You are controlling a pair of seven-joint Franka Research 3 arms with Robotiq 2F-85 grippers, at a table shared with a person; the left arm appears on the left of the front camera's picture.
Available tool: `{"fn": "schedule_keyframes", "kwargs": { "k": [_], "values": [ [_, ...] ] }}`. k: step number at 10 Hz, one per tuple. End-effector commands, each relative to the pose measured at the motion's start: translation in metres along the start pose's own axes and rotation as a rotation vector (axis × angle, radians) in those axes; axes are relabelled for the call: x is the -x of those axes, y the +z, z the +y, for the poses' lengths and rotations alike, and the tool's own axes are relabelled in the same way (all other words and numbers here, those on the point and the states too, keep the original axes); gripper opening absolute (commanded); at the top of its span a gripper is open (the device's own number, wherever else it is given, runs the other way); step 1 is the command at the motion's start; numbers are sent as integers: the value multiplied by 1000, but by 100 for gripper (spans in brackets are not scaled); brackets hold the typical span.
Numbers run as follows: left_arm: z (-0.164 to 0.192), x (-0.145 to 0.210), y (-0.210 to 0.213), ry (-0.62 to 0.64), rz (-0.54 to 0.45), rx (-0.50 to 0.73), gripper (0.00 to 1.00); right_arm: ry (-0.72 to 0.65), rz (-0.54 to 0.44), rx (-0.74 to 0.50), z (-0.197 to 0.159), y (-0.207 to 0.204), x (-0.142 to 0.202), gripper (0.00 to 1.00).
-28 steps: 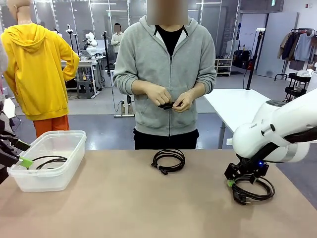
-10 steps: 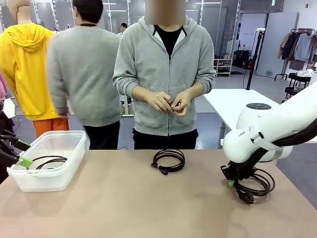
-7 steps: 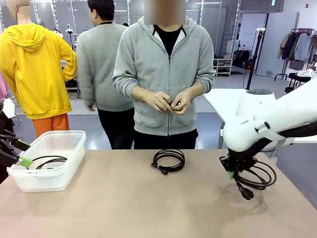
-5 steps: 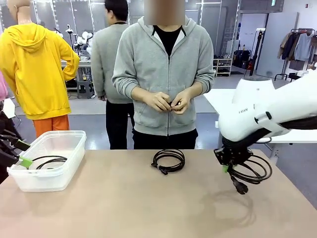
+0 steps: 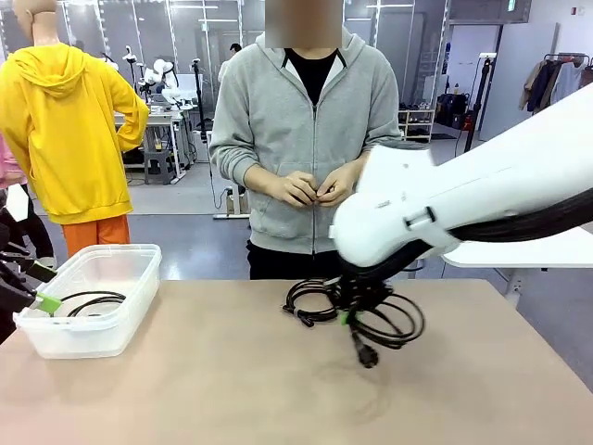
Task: Organize and store the cables.
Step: Place the Power Cable into the Organizing box.
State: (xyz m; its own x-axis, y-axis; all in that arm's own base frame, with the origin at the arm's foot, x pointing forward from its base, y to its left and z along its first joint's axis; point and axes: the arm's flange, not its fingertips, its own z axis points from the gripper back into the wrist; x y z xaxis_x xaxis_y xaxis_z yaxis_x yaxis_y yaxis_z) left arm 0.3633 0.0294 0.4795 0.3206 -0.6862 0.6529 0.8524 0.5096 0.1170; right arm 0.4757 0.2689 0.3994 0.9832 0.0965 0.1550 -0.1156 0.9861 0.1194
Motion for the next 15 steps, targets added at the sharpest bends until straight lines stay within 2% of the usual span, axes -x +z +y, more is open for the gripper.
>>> {"fn": "schedule_keyframes", "kwargs": {
  "k": [1, 3, 7, 10, 11, 12, 13, 14, 15],
  "values": [
    [0, -1, -1, 13, -11, 9, 100, -10, 26, 48, 50, -24, -23, 14],
    [0, -1, -1, 13, -11, 9, 100, 48, 73, 14, 85, -40, -20, 14],
    [0, -1, -1, 13, -11, 9, 100, 171, 141, -76, 109, -63, -5, 14],
    [0, -1, -1, 13, -11, 9, 100, 150, 149, -153, 116, -78, -7, 14],
    [0, -1, -1, 13, -11, 9, 100, 130, 143, -162, 116, -79, -8, 26],
    [0, -1, -1, 13, -11, 9, 100, 99, 120, -144, 114, -81, -11, 58],
    [0, -1, -1, 13, -11, 9, 100, 97, 119, -159, 112, -81, -12, 75],
    [0, -1, -1, 13, -11, 9, 100, 97, 112, -166, 110, -80, -12, 100],
    [0, -1, -1, 13, -11, 9, 100, 102, 109, -186, 105, -79, -12, 100]
  ]
}}
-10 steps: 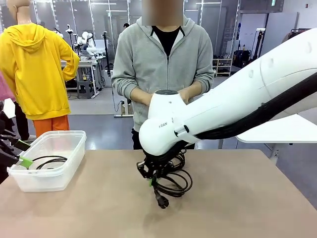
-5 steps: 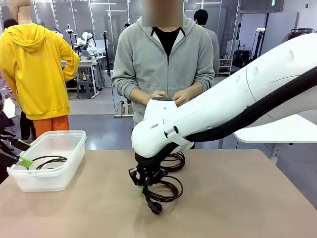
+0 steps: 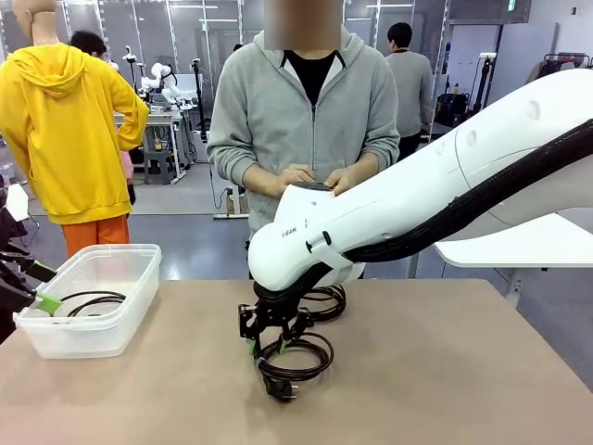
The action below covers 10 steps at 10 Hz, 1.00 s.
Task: Organize and store the cables.
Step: Place the Power Cable into the Organizing box.
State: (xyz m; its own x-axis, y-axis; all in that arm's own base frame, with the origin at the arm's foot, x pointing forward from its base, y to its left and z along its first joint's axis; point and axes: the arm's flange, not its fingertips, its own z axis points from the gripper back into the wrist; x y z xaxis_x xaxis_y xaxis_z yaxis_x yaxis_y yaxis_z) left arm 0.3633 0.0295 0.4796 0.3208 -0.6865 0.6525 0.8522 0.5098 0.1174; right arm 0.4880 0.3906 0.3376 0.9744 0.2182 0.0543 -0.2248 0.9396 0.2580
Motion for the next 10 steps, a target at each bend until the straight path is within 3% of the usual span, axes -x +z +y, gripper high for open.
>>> {"fn": "schedule_keyframes", "kwargs": {
  "k": [1, 4, 5, 6, 8, 10],
  "values": [
    [0, -1, -1, 13, -12, 9, 100, 19, -20, -64, -13, 7, 6, 100],
    [0, 0, 0, 0, 0, 0, 100, 83, -37, -104, -29, 35, 20, 100],
    [-3, -18, 5, 96, -111, 28, 100, 115, -57, -120, -36, 49, 27, 100],
    [-12, -38, 1, 216, -92, 30, 100, 152, -75, -140, -50, 71, 38, 100],
    [-38, -68, 3, 217, -86, 57, 100, 242, -90, -127, -91, 108, 61, 100],
    [-64, -99, 2, 351, -72, 52, 100, 319, -101, -147, -144, 140, 87, 100]
  ]
}}
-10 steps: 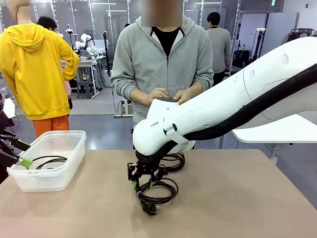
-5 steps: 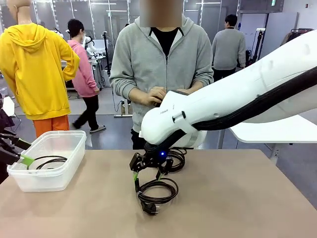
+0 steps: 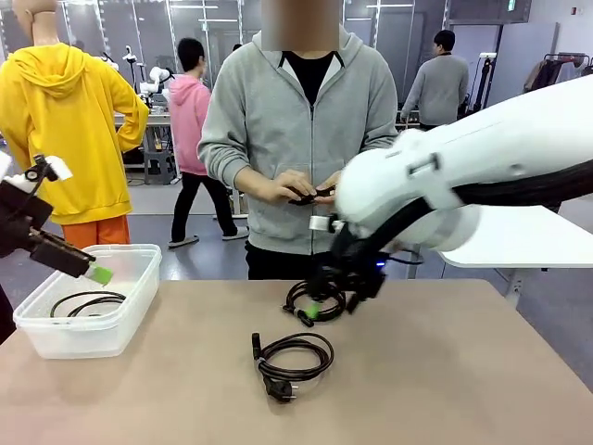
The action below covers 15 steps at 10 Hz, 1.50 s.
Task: Organize and store the cables.
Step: Place the Power Cable into the Organizing box.
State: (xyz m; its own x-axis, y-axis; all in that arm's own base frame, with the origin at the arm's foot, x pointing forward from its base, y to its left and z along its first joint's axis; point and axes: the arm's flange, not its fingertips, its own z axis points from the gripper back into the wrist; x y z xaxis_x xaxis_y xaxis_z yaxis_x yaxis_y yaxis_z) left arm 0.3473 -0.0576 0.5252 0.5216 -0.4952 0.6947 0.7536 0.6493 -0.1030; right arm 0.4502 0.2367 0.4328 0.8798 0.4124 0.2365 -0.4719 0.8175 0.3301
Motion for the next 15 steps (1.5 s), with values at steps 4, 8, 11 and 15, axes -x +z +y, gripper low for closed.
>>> {"fn": "schedule_keyframes", "kwargs": {
  "k": [4, 8, 11, 15],
  "values": [
    [-68, -71, -39, 301, 32, -48, 100, 190, -114, -11, -105, 71, 93, 100],
    [-109, -142, -132, 468, 183, -49, 100, 411, -254, 89, -169, 108, 176, 100],
    [-126, -164, -195, 501, 318, -80, 100, 491, -385, 111, -218, 128, 229, 100],
    [-120, -160, -268, 584, 466, -126, 100, 643, -480, 20, -247, 144, 300, 100]
  ]
}}
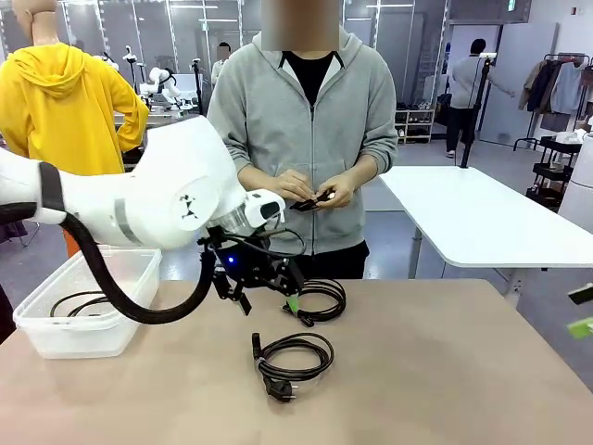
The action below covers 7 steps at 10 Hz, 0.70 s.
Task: Organize and store the cables.
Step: Place the Power Cable into the Organizing box.
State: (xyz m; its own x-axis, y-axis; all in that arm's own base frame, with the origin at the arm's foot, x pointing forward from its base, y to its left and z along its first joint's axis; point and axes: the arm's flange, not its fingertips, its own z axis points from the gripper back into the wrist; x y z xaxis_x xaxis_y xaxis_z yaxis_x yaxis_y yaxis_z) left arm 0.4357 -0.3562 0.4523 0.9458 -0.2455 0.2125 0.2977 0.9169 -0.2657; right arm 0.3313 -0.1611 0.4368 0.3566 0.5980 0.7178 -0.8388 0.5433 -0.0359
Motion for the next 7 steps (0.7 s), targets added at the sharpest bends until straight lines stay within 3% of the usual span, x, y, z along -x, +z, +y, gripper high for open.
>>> {"fn": "schedule_keyframes", "kwargs": {
  "k": [1, 2, 3, 7],
  "values": [
    [-5, -21, -16, 60, 39, -57, 100, 30, -79, -60, 43, -7, 30, 100],
    [3, -25, -34, 89, 79, -81, 100, -15, -140, -32, 43, -6, 33, 100],
    [9, -29, -47, 111, 96, -94, 100, 17, -31, -31, 4, 6, 12, 100],
    [11, -33, -69, 196, 101, -146, 100, 17, -31, -31, 4, 6, 12, 100]
  ]
}}
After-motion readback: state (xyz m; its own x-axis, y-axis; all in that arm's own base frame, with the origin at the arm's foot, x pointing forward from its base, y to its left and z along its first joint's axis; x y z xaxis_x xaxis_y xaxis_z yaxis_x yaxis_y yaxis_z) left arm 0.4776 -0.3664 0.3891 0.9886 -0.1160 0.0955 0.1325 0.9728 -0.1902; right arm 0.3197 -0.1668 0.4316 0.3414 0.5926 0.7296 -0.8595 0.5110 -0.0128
